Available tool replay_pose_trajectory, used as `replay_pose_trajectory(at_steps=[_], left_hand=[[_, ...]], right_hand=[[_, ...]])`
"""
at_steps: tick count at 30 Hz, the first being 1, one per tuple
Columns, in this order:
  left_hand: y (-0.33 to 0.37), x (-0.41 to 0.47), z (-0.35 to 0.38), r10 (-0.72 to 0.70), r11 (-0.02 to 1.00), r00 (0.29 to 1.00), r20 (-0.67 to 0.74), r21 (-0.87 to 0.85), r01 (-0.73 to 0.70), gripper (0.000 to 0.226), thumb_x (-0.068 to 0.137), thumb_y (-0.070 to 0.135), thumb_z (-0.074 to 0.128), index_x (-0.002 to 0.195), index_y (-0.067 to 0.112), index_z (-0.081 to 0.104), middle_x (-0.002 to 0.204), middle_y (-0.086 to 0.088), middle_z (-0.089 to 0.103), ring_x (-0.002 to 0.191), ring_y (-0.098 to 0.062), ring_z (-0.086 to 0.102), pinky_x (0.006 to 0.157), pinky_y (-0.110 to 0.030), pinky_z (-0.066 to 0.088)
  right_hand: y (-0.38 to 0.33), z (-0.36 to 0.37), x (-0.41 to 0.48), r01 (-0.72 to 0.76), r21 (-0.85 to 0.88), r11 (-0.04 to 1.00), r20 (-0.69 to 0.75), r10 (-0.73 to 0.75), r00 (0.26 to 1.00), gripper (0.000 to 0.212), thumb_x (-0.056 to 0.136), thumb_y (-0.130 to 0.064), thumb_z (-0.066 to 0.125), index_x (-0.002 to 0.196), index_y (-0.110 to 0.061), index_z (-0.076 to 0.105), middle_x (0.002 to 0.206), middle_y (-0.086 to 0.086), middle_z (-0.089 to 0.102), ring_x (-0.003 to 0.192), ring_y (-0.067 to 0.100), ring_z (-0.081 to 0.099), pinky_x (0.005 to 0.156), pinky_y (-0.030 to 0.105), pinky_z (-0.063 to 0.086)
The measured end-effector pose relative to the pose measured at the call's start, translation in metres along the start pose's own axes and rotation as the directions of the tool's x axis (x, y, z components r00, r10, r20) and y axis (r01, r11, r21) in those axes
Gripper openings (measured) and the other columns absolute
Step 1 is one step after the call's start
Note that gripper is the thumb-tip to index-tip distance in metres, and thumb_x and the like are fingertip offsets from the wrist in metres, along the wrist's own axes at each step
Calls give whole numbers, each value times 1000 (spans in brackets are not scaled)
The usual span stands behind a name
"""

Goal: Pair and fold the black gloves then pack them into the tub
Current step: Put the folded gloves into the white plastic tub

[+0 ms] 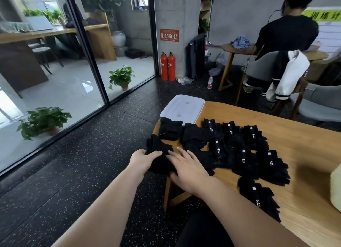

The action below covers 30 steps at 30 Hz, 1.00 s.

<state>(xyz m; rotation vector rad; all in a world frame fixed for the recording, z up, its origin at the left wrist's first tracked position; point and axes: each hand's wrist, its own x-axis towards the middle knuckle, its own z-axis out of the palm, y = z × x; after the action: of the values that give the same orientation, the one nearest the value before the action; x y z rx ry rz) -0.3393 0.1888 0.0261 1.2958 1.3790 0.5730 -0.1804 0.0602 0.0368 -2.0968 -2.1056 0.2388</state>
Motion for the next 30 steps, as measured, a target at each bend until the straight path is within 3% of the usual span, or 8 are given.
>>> replay_pose_trajectory(at_steps=[3, 7, 11, 15, 18, 21, 24, 30], left_hand=[[18, -16, 2, 137, 990, 987, -89, 55, -133, 40, 79, 41, 89, 102, 19, 64, 100, -2, 73, 93, -22, 70, 79, -40, 59], [48, -40, 8, 266, 962, 964, -21, -54, -267, 35, 85, 33, 87, 105, 18, 62, 102, -3, 72, 95, -21, 70, 75, -35, 54], [80, -65, 27, 341, 920, 930, 136, -253, -300, 36, 87, 19, 86, 117, 16, 65, 106, -1, 80, 96, -16, 77, 81, -32, 60], [110, -91, 61, 407, 880, 867, 287, -378, -288, 49, 88, 11, 84, 131, 17, 61, 111, -5, 80, 104, -23, 77, 98, -44, 60], [129, -116, 89, 434, 861, 811, 392, -445, -246, 46, 92, 9, 80, 133, 19, 59, 114, -9, 79, 105, -29, 77, 97, -50, 60], [146, -140, 119, 462, 845, 743, 484, -495, -203, 41, 95, 7, 76, 132, 16, 62, 120, -13, 77, 110, -33, 76, 99, -53, 59], [160, -160, 153, 496, 840, 651, 574, -508, -192, 38, 98, 8, 73, 135, 13, 63, 125, -13, 76, 116, -33, 73, 98, -52, 59], [182, -187, 235, 471, 859, 596, 650, -492, -142, 59, 91, 16, 84, 143, 15, 57, 129, -8, 75, 114, -32, 74, 102, -57, 57]], right_hand=[[0, -13, -3, -30, 98, 995, -100, 39, 994, 57, 106, -45, 47, 160, -29, 38, 168, -12, 32, 160, 18, 13, 131, 41, 11], [7, -44, -16, -112, 351, 930, -268, 214, 939, 47, 106, -48, 52, 148, -26, 51, 152, -7, 48, 144, 17, 41, 116, 33, 38], [20, -82, -36, -154, 667, 729, -251, 415, 874, 72, 99, -58, 62, 159, -31, 34, 149, -10, 52, 137, 11, 51, 110, 33, 45], [42, -123, -70, -164, 780, 604, -207, 497, 843, 84, 95, -62, 65, 163, -37, 22, 141, -15, 54, 118, 11, 63, 105, 33, 49], [63, -147, -102, -107, 906, 409, -142, 533, 834, 85, 87, -64, 75, 157, -42, 31, 140, -15, 54, 109, 5, 64, 102, 32, 50], [87, -164, -134, -29, 977, 213, -97, 559, 823, 82, 78, -58, 87, 147, -35, 50, 139, -3, 66, 113, 15, 73, 104, 43, 57], [103, -186, -168, 39, 986, 163, -128, 585, 801, 47, 89, -37, 83, 132, -27, 65, 125, 1, 75, 110, 19, 75, 98, 43, 60], [143, -217, -233, 28, 968, 248, -202, 715, 669, 31, 92, -32, 81, 121, -26, 73, 113, 2, 79, 104, 21, 76, 83, 37, 63]])
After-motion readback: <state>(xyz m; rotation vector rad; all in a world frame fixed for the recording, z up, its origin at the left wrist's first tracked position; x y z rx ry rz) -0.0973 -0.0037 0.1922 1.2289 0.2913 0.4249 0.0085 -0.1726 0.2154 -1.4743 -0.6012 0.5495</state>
